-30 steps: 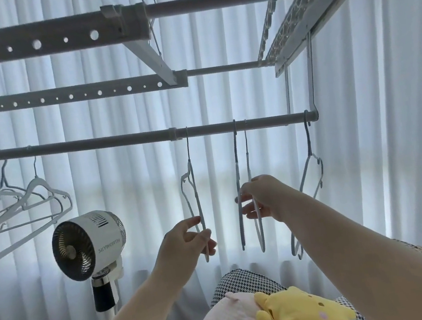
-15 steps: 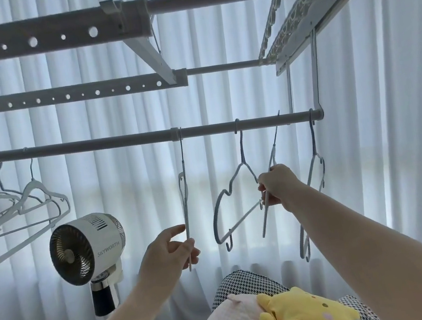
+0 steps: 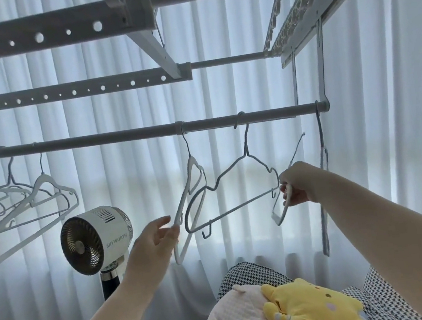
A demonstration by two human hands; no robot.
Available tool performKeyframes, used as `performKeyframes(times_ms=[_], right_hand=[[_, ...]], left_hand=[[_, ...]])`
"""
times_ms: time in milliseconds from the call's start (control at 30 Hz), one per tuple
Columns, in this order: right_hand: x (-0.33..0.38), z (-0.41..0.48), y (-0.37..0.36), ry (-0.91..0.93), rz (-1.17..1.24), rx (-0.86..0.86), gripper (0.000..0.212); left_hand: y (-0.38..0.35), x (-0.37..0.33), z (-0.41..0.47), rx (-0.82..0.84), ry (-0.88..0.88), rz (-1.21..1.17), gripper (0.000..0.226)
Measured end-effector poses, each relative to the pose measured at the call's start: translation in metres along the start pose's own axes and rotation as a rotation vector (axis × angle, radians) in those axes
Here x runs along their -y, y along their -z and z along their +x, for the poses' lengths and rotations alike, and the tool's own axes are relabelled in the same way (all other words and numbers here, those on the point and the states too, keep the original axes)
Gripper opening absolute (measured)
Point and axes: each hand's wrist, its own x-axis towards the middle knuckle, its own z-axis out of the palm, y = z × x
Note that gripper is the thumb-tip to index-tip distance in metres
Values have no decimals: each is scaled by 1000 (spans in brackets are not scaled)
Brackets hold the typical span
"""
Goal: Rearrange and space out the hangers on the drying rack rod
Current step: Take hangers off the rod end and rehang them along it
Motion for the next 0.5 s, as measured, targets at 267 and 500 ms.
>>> performKeyframes(times_ms=[267, 500], right_hand=[[-23, -52, 31, -25, -264, 278, 27], [-51, -102, 56, 66, -470, 382, 41]], left_hand=[[4, 0, -34, -278, -42, 77, 25], [3, 5, -79, -99, -148, 245, 34]])
